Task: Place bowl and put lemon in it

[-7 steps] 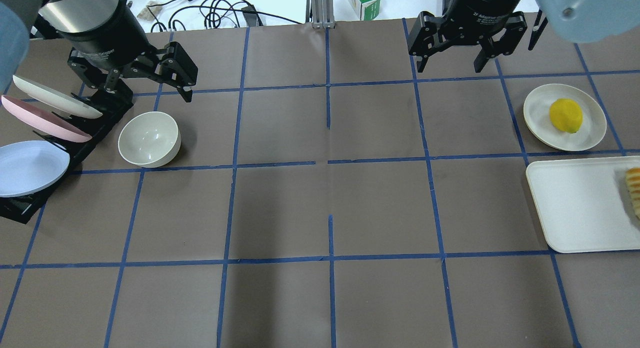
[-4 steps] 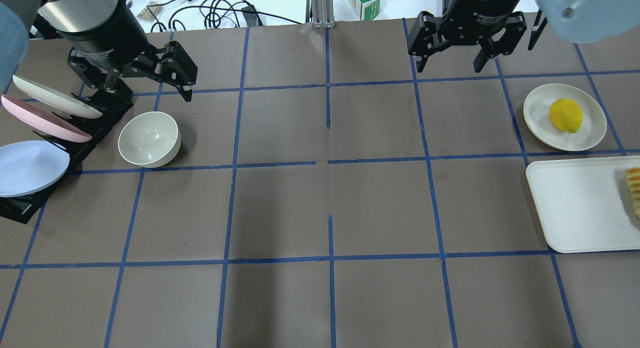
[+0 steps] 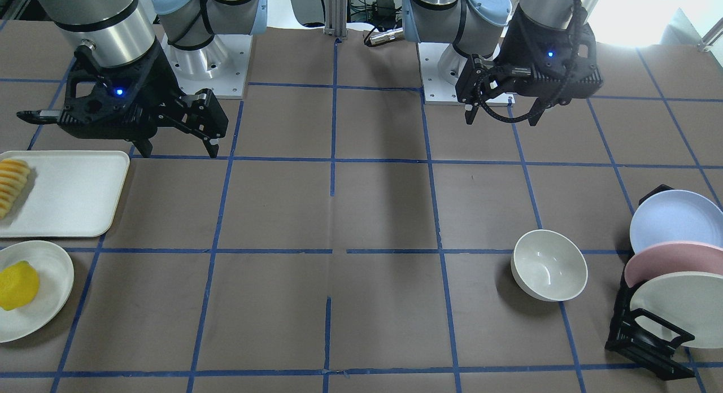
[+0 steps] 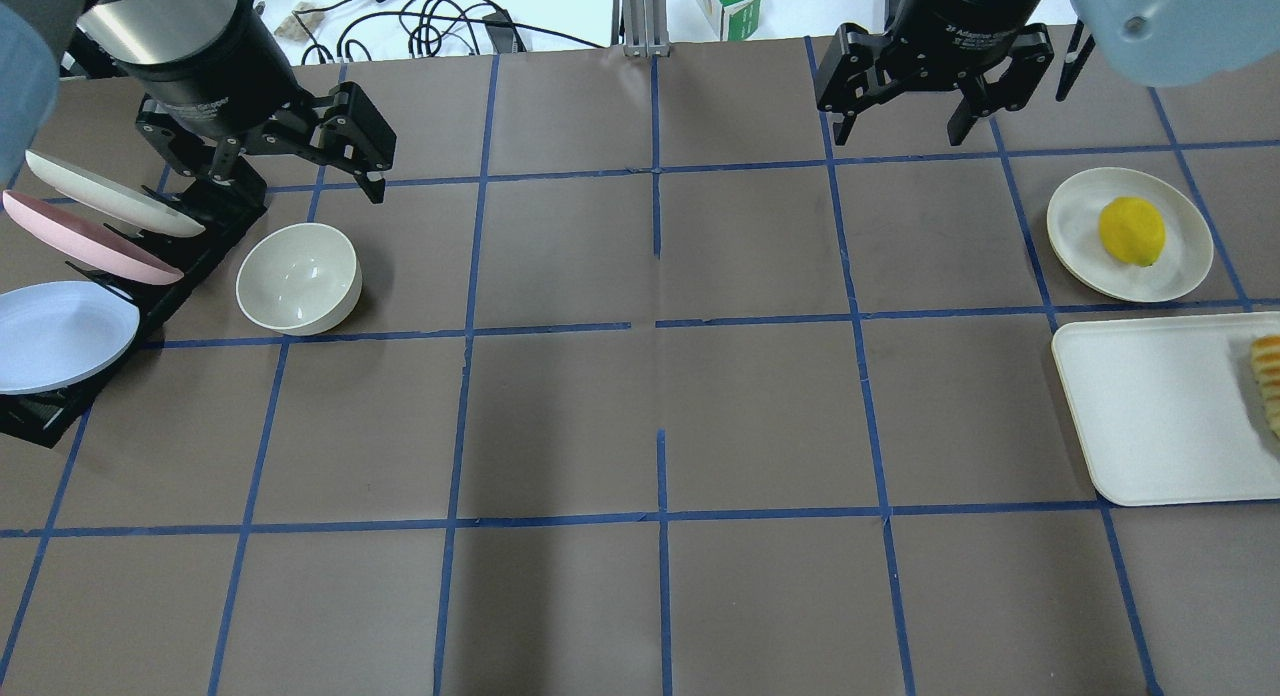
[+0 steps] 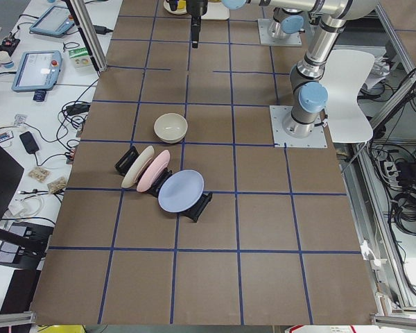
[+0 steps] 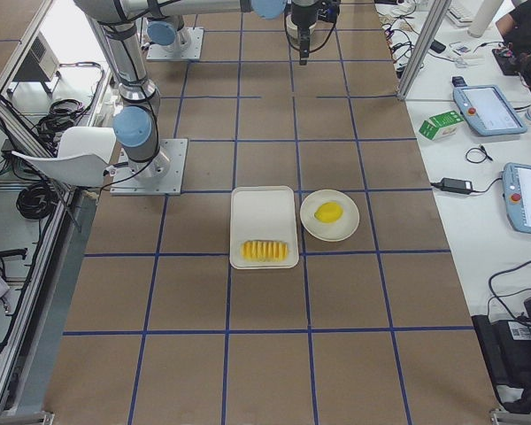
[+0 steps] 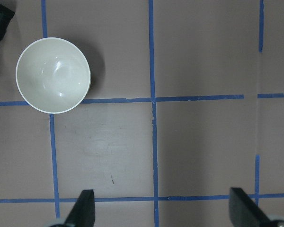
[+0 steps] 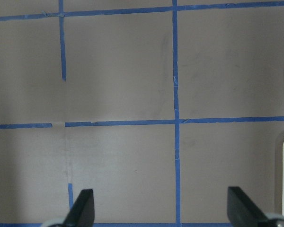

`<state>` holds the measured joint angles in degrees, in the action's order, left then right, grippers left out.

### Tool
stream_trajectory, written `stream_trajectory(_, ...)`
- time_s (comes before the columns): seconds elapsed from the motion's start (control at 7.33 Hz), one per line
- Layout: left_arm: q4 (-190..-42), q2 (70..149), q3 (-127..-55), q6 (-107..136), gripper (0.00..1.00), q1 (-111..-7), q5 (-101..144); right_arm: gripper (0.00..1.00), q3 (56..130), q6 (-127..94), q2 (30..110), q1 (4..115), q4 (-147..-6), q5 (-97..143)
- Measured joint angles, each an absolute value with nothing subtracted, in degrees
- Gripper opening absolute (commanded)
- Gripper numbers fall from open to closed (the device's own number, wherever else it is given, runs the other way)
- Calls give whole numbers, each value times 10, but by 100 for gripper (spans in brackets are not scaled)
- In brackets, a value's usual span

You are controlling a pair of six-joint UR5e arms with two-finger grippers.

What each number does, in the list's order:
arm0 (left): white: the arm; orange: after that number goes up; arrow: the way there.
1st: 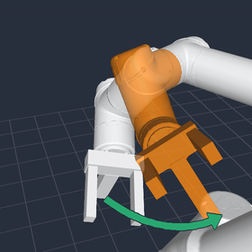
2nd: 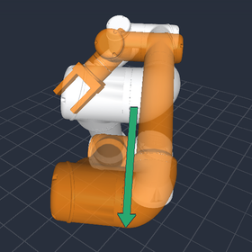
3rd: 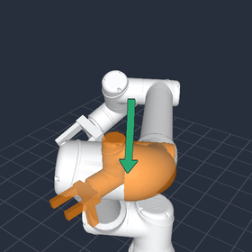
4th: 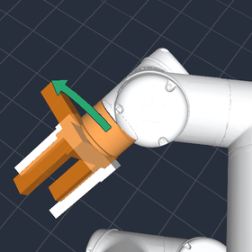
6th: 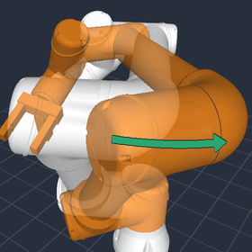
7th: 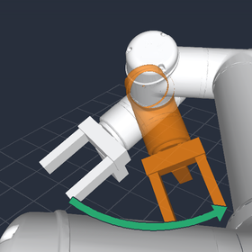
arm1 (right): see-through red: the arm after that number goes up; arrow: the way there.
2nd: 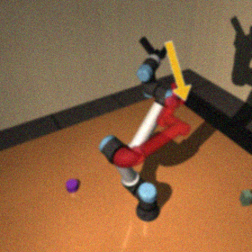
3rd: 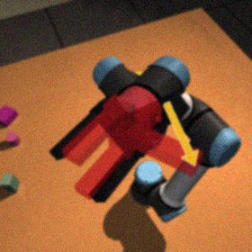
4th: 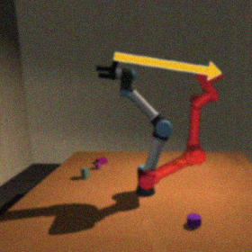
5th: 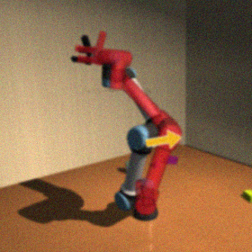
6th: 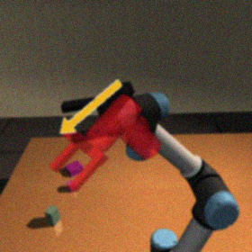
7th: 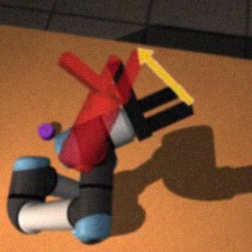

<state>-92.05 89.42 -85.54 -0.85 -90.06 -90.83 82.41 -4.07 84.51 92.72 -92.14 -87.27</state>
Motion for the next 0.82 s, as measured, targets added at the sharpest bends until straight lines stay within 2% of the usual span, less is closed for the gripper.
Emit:
stream_trajectory(0.41, -912, 937, -850, -50, 100, -850, -904, 100, 817, -28, 844, 919, -920, -881)
stream_trajectory(0.82, -837, 1023, -876, -188, 100, -744, -901, 100, 813, 89, 833, 807, -918, -887)
